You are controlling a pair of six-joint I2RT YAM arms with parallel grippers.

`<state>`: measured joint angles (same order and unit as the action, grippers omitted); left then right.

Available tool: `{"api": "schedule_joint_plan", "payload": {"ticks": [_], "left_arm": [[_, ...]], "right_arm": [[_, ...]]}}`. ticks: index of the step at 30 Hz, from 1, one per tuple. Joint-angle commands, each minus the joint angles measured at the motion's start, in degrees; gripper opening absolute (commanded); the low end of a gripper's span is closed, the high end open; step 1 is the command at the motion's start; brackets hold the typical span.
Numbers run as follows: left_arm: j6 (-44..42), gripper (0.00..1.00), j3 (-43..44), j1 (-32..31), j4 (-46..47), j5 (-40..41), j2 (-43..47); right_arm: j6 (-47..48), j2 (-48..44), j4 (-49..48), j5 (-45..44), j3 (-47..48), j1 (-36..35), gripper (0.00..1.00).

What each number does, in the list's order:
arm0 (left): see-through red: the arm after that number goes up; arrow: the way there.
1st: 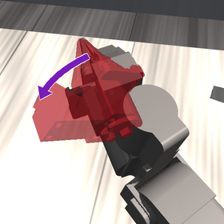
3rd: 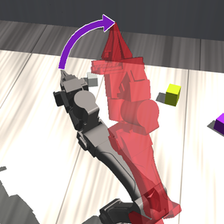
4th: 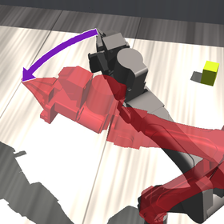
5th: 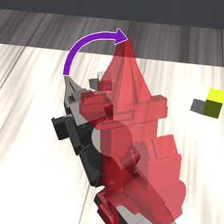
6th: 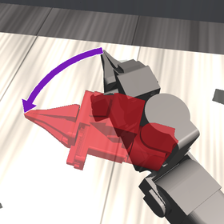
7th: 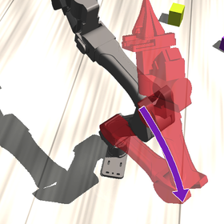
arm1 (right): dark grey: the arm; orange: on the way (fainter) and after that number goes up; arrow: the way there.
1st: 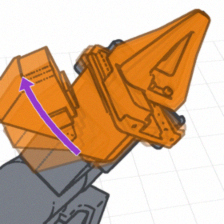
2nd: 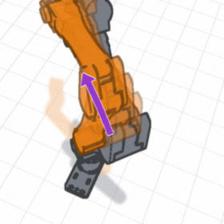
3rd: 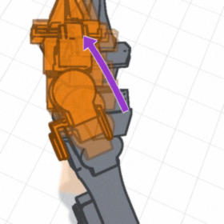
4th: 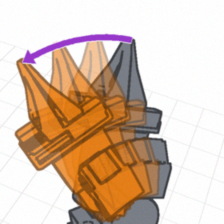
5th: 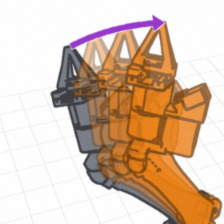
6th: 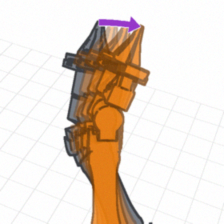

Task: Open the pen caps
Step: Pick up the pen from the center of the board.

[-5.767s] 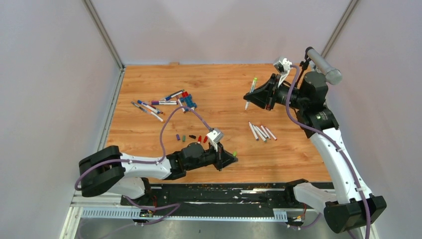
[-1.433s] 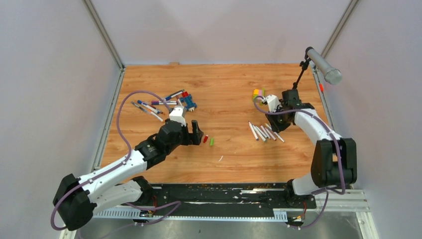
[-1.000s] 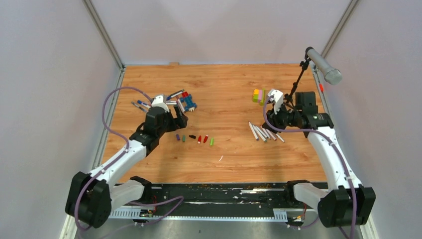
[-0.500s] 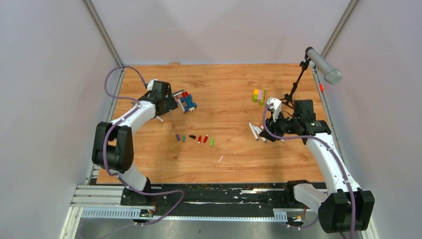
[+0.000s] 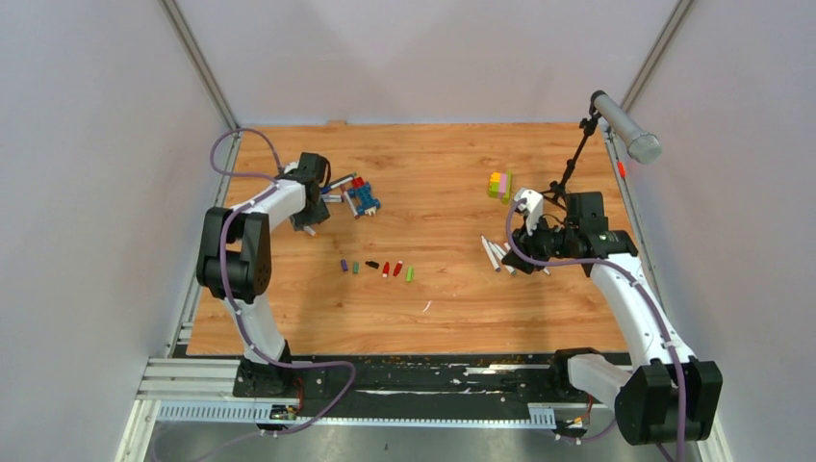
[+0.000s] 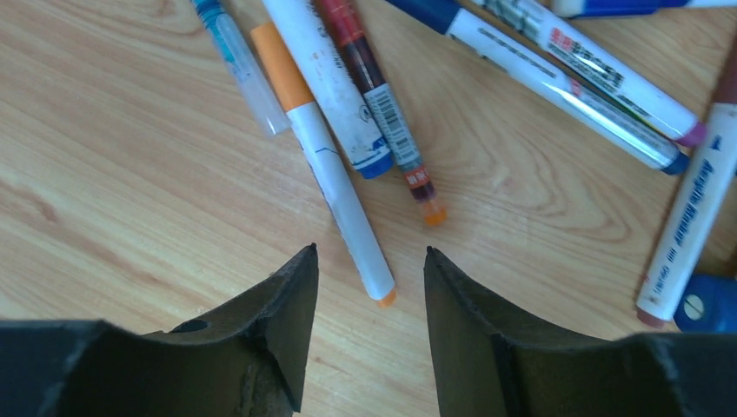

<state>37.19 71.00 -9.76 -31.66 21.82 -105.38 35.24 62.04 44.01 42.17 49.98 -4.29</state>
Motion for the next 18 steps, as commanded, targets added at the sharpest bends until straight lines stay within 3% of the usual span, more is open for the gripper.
{"api": "schedule_joint_plan", "payload": {"ticks": [1,7,11,18], "left_arm": [[0.9,0.52,2.3,1.5,0.0,-1.4,-1.6],[0.4,0.45,2.5,2.5,0.2,-1.9,-3.1],[-0.1,0.35,3.3,3.2,-0.2,-2.9,-4.5],[-0.6,0.29,3.2,3.5,-1.1,-3.3,-5.3]], "right_arm": [[1.5,0.7,-1.1,0.0,1.3,0.2,0.36],[1.4,0.8,-1.1,-0.2,1.2,0.2,0.36],[1.6,1.1,-1.1,-0.3,1.2,0.2,0.36],[1.6,0.9,-0.9,-0.5,1.4,0.2,0.37]]}}
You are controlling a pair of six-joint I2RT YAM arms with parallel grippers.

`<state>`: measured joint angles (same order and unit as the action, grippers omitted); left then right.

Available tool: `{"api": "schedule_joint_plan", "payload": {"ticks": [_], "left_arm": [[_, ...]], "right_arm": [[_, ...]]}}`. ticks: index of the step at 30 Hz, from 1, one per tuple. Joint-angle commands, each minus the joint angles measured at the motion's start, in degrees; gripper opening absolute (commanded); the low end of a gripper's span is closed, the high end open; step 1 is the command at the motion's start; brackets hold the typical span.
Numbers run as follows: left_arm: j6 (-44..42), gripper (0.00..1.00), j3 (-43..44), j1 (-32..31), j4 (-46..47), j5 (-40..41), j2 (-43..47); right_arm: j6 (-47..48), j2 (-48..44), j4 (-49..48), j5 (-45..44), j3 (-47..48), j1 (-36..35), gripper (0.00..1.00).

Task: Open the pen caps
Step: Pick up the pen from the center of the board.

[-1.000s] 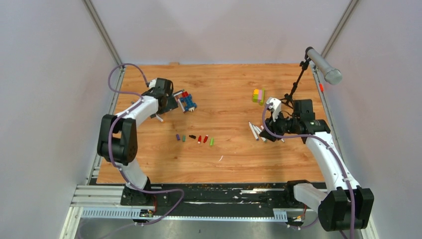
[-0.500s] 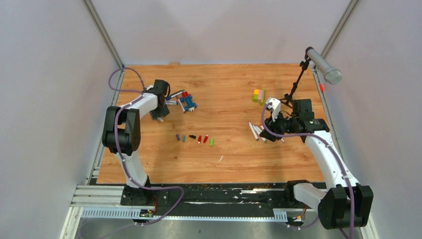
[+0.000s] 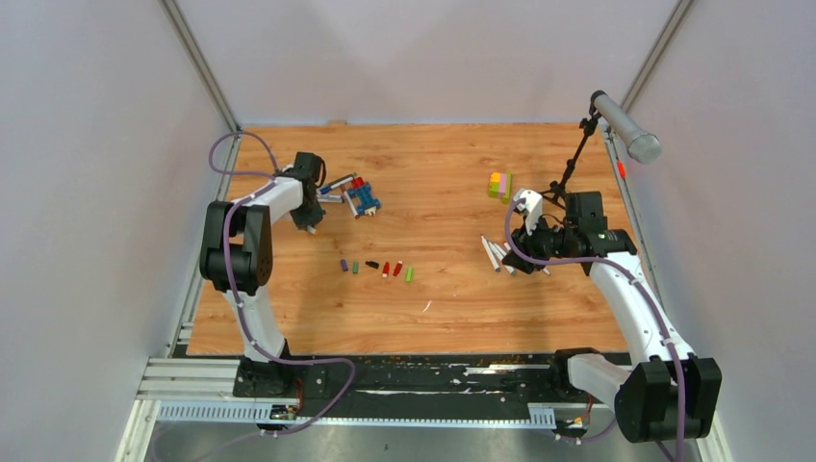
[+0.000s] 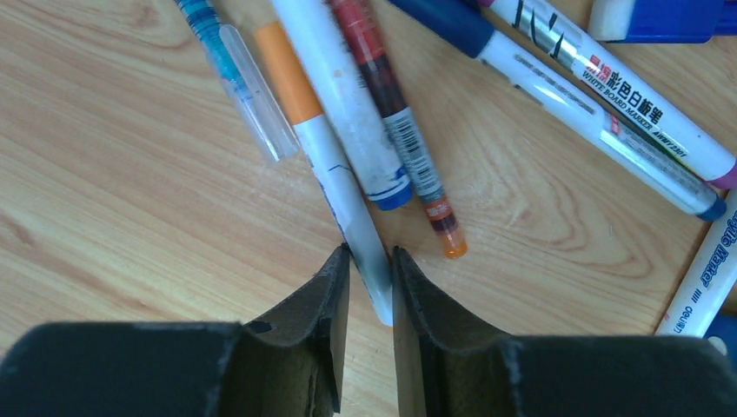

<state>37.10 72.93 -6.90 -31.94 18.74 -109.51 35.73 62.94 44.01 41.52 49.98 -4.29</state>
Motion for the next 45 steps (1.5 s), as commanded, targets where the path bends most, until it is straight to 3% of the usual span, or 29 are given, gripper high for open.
{"api": "schedule_joint_plan", "payload": {"ticks": [1,7,16,22,27,32,38,43,45], "left_arm": [[-0.7,0.26,1.2,0.7,-0.8,-0.5,-1.3],[-1.2,0.07,0.7,0.7,-1.0,-1.2,1.1],[-2.0,0.00,-5.0,0.7,0.3,-2.0,13.0],[-4.8,0.00,-14.8,0.7,5.8,-12.3,26.1],[-6.1,0.00,-28.3,0.7,21.9,-33.7,41.9],[2.8,0.00,-40.5,-0.6,45.1,-51.0,53.5],[7.8,0.00,-47.3,-14.0,63.7,-48.2,62.0],[8.7,0.00,-51.7,-27.5,76.4,-37.4,62.5],[8.6,0.00,-52.5,-31.0,80.6,-34.2,60.9]], "right_arm": [[1.1,-0.1,-0.9,0.1,1.4,0.2,0.37],[1.3,-0.4,-0.8,0.1,1.5,0.2,0.37],[1.4,-1.0,-0.6,0.4,1.6,0.2,0.37],[1.8,-1.5,0.1,4.1,1.7,0.2,0.37],[2.2,-2.4,0.1,10.6,1.3,-0.3,0.38],[1.9,-3.4,-1.5,17.5,1.6,-2.0,0.40],[-1.3,-4.6,-8.7,30.2,2.6,-2.6,0.56],[-23.3,-4.1,-27.4,34.1,0.6,-3.1,0.60],[-27.7,-4.0,-31.3,33.9,-0.4,-3.2,0.61]]}}
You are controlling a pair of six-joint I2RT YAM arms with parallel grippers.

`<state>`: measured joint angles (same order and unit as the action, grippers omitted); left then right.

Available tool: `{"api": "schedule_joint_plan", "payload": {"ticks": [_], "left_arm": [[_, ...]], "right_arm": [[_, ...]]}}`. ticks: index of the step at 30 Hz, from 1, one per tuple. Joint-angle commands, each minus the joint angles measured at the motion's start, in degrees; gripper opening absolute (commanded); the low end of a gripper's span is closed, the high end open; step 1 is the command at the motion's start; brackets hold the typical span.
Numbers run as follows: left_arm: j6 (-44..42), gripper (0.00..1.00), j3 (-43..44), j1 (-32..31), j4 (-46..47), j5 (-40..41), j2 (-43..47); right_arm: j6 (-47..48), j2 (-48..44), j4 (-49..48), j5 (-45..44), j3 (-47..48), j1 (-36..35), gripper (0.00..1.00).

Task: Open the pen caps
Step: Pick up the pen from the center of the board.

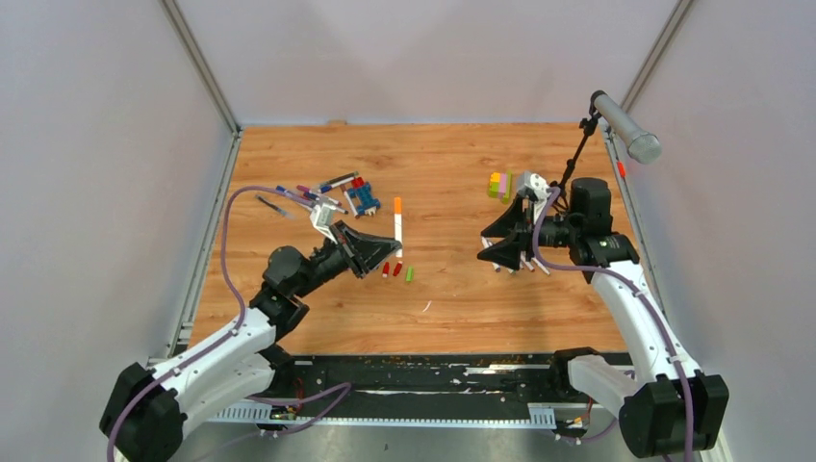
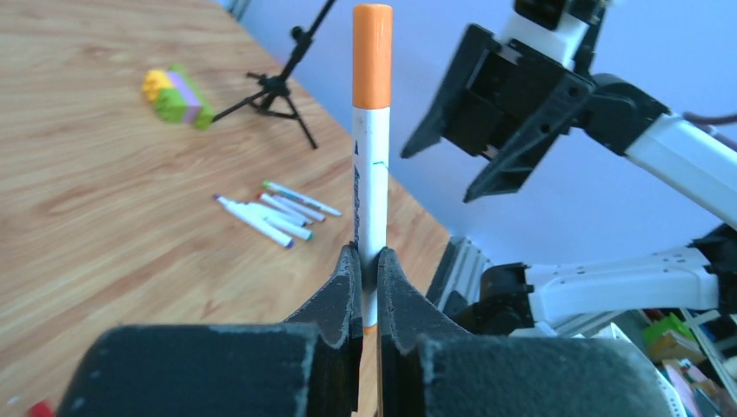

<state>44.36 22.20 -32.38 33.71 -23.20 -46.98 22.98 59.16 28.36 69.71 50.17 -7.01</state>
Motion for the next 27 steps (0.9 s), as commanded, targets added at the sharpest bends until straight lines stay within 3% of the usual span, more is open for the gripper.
{"api": "schedule_joint_plan", "payload": {"ticks": [1,7,12,27], "left_arm": [[1.1,0.00,-2.0,-7.4,16.9,8.7,-2.8],[-1.3,0.00,-1.0,-15.6,24.5,15.1,-10.4],[-3.5,0.00,1.9,-20.3,25.4,17.4,-15.9],[-6.4,0.00,7.8,-28.2,28.0,22.0,-27.0]], "right_arm": [[-16.7,-0.4,-16.7,5.7,-1.0,-0.5,0.62],[-35.3,-1.1,-33.6,8.4,-6.6,-1.0,0.72],[-44.5,-0.8,-41.7,6.6,-10.3,-2.8,0.76],[-51.6,0.4,-51.7,0.5,-13.9,-6.4,0.74]]}}
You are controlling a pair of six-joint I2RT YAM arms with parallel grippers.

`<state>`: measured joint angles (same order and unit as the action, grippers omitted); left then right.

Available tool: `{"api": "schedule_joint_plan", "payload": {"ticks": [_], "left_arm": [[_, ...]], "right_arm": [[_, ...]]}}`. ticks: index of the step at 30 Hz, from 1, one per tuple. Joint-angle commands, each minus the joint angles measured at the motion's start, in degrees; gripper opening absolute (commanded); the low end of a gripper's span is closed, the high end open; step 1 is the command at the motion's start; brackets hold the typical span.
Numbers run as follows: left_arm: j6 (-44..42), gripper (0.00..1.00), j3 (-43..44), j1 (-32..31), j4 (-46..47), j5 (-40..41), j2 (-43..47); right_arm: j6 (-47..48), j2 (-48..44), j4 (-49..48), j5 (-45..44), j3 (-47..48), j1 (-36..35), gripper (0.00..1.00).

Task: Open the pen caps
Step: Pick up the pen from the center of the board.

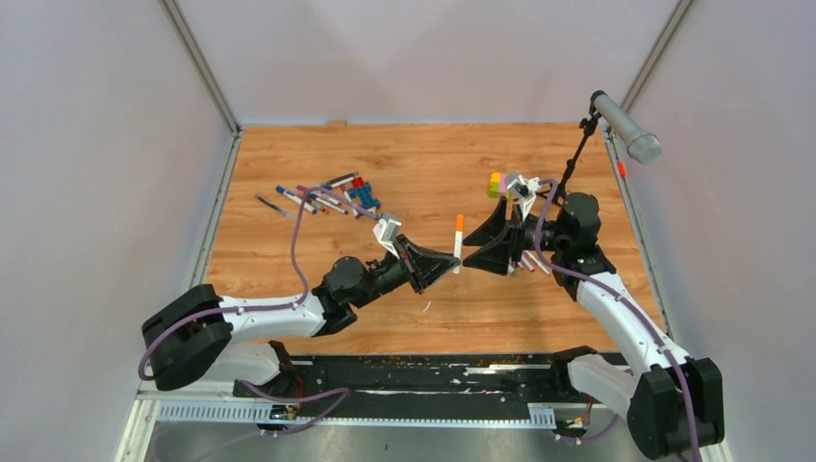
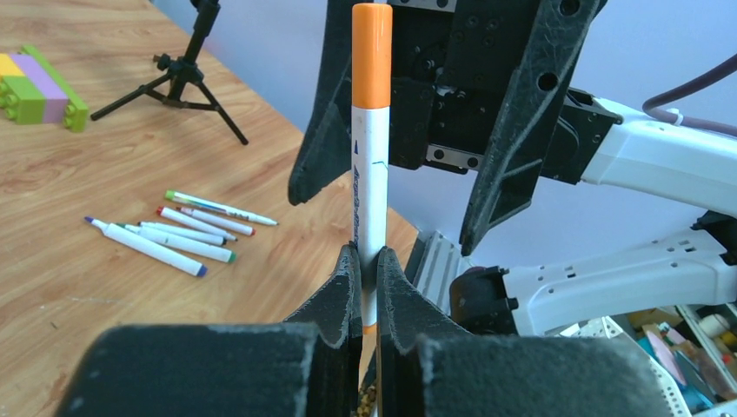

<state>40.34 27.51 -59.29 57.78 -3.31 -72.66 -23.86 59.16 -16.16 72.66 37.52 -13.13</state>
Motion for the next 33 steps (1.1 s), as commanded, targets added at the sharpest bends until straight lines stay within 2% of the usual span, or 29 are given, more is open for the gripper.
{"api": "schedule_joint_plan", "payload": {"ticks": [1,5,11,14,17,18,19,23,28,29,33], "left_arm": [[-2.6,0.00,2.7,-1.5,4.0,2.3,-1.6],[-3.0,0.00,3.2,-2.4,4.2,3.2,-2.3],[-3.2,0.00,3.8,-3.2,4.5,3.2,-3.5],[-3.2,0.00,4.3,-3.5,4.6,3.2,-4.4],[-2.8,0.03,4.6,-3.7,5.2,3.1,-5.4],[-2.8,0.05,4.8,-3.7,5.1,3.0,-5.4],[-2.8,0.11,4.8,-3.8,5.0,2.8,-5.4],[-3.6,0.51,5.1,-3.7,1.3,1.3,-3.3],[-7.7,0.94,4.2,-3.1,-5.8,-1.1,2.9],[-8.1,0.99,3.7,-2.5,-6.6,-1.7,4.3],[-6.1,1.00,2.7,2.0,-7.4,-6.8,7.7]], "right_arm": [[-5.8,0.5,-8.4,-2.8,-1.6,-0.3,0.73],[-9.3,0.9,-11.9,-4.0,-2.6,-0.4,0.67],[-12.4,1.3,-17.1,-4.5,-4.1,-0.9,0.47],[-13.9,1.4,-19.3,-4.4,-4.7,-1.2,0.43],[-13.5,1.5,-19.8,-3.8,-4.8,-1.7,0.20],[-12.9,1.5,-19.7,-3.5,-4.7,-1.8,0.07],[-12.3,1.5,-19.5,-3.2,-4.6,-1.8,0.01],[-5.7,1.3,-12.2,-2.0,-2.6,-1.8,0.00],[10.3,1.1,4.1,2.1,1.2,-1.8,0.00],[12.4,1.1,5.6,3.2,1.5,-1.8,0.00],[16.7,0.9,8.3,6.3,1.7,-1.8,0.00]]}}
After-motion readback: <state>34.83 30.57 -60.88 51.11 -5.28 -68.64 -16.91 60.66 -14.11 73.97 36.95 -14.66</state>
